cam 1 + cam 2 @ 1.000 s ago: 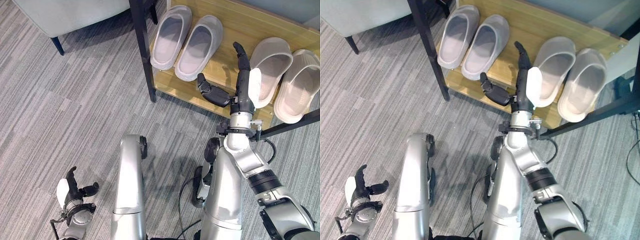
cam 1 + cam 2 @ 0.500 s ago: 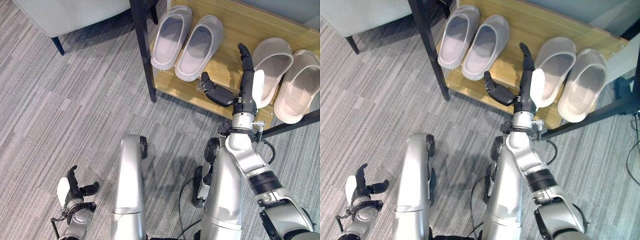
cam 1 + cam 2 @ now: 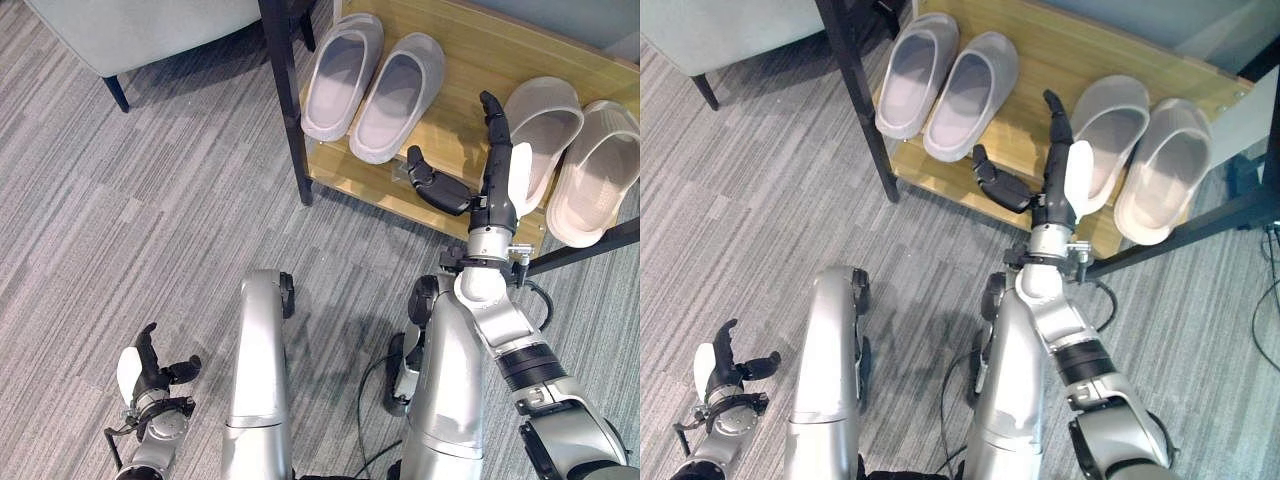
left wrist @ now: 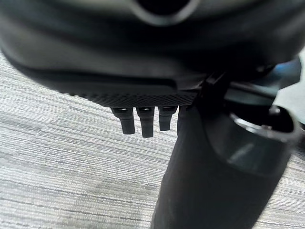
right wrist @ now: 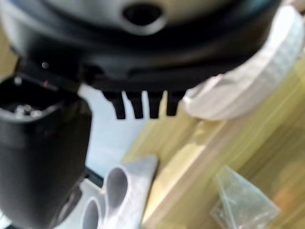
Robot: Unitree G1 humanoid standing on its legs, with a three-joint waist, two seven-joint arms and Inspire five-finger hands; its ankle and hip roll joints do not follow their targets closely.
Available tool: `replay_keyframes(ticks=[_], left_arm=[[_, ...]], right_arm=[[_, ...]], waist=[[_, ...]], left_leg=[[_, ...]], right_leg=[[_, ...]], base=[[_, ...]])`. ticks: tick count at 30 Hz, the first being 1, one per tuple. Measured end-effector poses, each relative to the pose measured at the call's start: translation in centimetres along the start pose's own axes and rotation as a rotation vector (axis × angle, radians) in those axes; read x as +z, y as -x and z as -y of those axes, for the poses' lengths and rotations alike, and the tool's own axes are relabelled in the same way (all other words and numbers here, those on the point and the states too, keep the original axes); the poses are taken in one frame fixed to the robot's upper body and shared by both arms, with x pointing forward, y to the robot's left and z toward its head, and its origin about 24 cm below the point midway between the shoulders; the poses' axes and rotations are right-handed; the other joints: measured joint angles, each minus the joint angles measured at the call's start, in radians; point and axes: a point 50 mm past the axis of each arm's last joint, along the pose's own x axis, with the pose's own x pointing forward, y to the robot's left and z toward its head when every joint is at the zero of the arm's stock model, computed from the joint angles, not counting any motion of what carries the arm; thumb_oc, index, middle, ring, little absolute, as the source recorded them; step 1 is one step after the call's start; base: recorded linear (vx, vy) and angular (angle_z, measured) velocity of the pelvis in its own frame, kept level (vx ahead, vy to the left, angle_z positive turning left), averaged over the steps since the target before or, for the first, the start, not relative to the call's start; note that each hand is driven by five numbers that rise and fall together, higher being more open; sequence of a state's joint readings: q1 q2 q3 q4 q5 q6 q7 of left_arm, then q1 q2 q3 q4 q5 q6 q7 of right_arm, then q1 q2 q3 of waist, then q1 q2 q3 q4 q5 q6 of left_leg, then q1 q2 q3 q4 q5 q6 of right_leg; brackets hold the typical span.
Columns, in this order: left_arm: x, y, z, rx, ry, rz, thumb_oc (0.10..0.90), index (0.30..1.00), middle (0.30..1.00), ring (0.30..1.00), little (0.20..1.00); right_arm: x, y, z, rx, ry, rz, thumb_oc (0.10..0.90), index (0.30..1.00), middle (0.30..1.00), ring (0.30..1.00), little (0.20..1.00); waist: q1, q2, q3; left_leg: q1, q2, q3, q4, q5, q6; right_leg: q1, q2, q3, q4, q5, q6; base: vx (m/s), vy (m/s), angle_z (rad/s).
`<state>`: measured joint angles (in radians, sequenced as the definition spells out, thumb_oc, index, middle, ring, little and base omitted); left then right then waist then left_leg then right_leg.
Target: Arrange the slippers neatly on the shoe rack.
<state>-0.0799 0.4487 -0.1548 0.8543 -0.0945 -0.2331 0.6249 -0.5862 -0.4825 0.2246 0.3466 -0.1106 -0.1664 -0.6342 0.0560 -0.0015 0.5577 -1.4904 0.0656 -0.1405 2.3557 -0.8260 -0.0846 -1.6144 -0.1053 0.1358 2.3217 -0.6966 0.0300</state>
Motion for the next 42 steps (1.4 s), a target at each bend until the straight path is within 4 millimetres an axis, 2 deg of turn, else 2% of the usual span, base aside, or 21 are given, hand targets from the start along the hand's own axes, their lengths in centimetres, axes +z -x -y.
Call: replay_keyframes(ticks=[8,13,22,25,42], left_arm=[[0.0,0.0,0.0,0.001,0.001,0.000,0.800,0.900,0.900,0.900,0.900],[0.1,-0.1,0.0,0.002,0.002,0.002,0.800,0.900,0.900,0.900,0.900],[0.1,-0.1,0.0,0.002,0.000,0.000,0.800,0.900,0.900,0.900,0.900],[0.1,-0.1,0.0,0.003,0.000,-0.001,0.800,0.900,0.900,0.900,0.900],[-1.3,0.2,-0.3,0.006,-0.041,-0.056,0.800,0.900,0.900,0.900,0.900]], right_arm=[[-0.1,0.0,-0.1,0.023,-0.013,-0.012,0.800,0.900,0.900,0.900,0.900],[-0.4,0.3,-0.1,0.041,-0.015,-0.025,0.800,0.900,0.900,0.900,0.900],[-1.3,0.7,0.9,0.010,0.002,-0.047,0.800,0.900,0.900,0.900,0.900],[-1.8,1.4,1.1,0.030,0.049,-0.024,0.800,0.900,0.900,0.900,0.900],[-1.3,1.5,1.4,-0.040,0.015,0.005,0.800,0.900,0.900,0.900,0.900]], waist=[[-0.012,-0.005,0.000],[-0.018,-0.019,-0.001],[-0.021,-0.026,-0.001],[-0.022,-0.026,-0.001],[-0.025,-0.024,0.000]], left_leg=[[0.001,0.000,0.000,0.000,0.000,0.000],[0.002,0.000,0.000,0.001,0.000,0.000],[0.001,-0.005,0.000,0.010,0.000,0.000],[0.000,-0.009,0.000,0.013,-0.001,-0.003],[0.000,-0.009,0.002,0.014,-0.002,-0.004]], right_leg=[[0.001,0.000,0.000,0.000,0.000,0.000],[0.001,0.000,0.000,0.002,0.000,0.000],[0.001,0.000,0.005,0.013,-0.003,0.006],[0.000,0.004,0.008,0.016,-0.004,0.008],[-0.001,0.015,0.010,0.020,-0.006,0.012]], base=[[0.00,0.000,0.00],[0.00,0.000,0.00],[0.00,-0.002,0.00],[0.00,-0.003,0.01],[0.00,0.000,0.00]])
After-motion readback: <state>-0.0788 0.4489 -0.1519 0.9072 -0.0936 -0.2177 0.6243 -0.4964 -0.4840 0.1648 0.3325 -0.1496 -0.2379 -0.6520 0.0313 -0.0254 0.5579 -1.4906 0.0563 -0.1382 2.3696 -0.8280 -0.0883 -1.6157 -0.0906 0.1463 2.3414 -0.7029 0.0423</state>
